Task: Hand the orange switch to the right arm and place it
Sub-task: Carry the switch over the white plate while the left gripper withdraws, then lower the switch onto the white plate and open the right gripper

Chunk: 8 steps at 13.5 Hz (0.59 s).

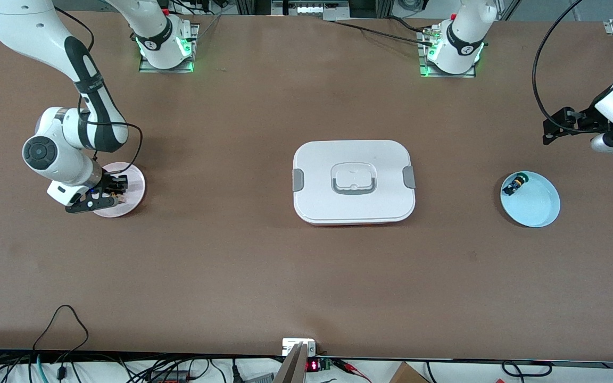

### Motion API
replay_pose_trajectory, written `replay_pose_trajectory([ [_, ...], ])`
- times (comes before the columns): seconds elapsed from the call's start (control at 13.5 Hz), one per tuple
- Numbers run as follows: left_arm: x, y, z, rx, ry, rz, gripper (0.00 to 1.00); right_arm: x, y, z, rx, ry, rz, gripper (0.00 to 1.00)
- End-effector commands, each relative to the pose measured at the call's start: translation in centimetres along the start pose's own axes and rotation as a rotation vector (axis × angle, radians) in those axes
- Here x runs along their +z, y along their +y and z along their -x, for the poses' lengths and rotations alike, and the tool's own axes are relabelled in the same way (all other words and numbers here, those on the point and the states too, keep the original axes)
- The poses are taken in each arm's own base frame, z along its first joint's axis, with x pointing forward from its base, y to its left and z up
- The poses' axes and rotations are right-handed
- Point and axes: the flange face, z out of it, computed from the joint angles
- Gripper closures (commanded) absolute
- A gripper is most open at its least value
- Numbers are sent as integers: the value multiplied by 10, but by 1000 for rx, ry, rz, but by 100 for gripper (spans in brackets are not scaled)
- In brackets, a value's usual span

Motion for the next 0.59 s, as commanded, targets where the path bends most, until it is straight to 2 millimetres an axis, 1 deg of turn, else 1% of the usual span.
replay_pose_trajectory([
  [0.0,-5,1,2,-12,-12,-4,0,0,0,1,14,12,-1,84],
  [0.07,-4,1,3,-12,-15,-2,0,-3,0,1,14,13,0,70],
  [0.15,-4,1,3,-12,-16,-2,0,-5,0,0,10,15,-1,59],
  [0.22,-4,1,3,-12,-16,-4,0,-8,0,-1,-2,21,1,27],
  [0.3,-5,2,3,-11,-15,-4,0,-13,1,-1,-1,29,2,6],
  [0.37,-5,2,3,-11,-15,-4,0,-18,2,-2,-3,35,2,0],
  [0.44,-6,2,2,-9,-12,-4,0,-29,4,-3,1,39,2,0],
  [0.52,-4,2,0,-9,-16,-4,0,-44,4,-4,0,41,1,0],
])
